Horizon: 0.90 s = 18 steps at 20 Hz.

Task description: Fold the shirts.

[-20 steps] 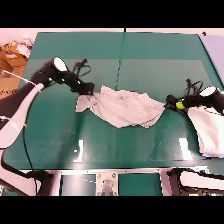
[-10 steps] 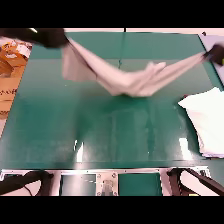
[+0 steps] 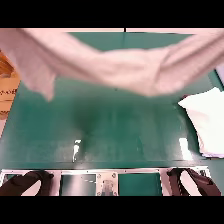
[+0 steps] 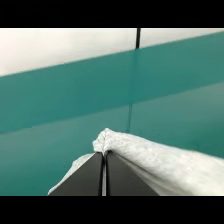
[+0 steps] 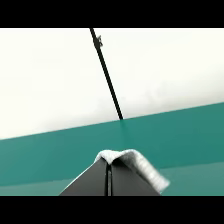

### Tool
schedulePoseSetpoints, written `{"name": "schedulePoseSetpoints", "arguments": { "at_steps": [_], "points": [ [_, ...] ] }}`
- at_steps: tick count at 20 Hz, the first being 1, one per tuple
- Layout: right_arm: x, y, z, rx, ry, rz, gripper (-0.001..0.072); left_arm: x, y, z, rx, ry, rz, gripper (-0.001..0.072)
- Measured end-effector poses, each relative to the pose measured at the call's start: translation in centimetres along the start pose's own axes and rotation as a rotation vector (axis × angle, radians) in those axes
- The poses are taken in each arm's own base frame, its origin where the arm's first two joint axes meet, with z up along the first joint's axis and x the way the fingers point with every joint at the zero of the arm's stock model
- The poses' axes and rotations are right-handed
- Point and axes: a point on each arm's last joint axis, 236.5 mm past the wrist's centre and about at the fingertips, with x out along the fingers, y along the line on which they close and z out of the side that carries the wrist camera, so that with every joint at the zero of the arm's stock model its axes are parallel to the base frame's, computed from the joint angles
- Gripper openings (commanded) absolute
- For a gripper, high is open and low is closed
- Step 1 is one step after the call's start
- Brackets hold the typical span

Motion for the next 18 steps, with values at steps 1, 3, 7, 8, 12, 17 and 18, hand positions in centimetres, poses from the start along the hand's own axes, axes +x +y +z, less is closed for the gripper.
{"name": "schedulePoseSetpoints", "arguments": {
  "at_steps": [1, 3, 7, 8, 12, 17, 18],
  "points": [
    [-0.1, 0.0, 0.0, 0.005, -0.001, 0.0, 0.0009, 0.4, 0.3, -1.0, 0.0, 0.038, 0.011, 0.002],
    [1.2, -1.0, -1.3, 0.029, 0.04, -0.014, 0.0009, 2.3, 0.7, -3.8, -0.01, 0.134, 0.021, 0.002],
    [8.2, -6.1, -8.8, 0.106, 0.256, -0.068, 0.0009, 9.0, 0.6, -13.5, -0.06, 0.406, 0.007, 0.002],
    [10.2, -7.3, -11.4, 0.122, 0.317, -0.075, 0.0009, 10.9, 0.1, -16.2, -0.079, 0.461, -0.014, 0.002],
    [18.2, -11.8, -25.3, 0.183, 0.597, -0.102, 0.0009, 18.6, -3.6, -26.6, -0.215, 0.598, -0.151, 0.002],
    [22.1, -14.9, -39.5, 0.239, 0.863, -0.146, 0.0016, 26.2, -5.3, -36.0, -0.383, 0.695, -0.184, 0.0023],
    [22.3, -15.5, -40.5, 0.246, 0.879, -0.156, 0.0114, 27.1, -5.2, -37.0, -0.398, 0.708, -0.179, 0.0216]
  ]
}}
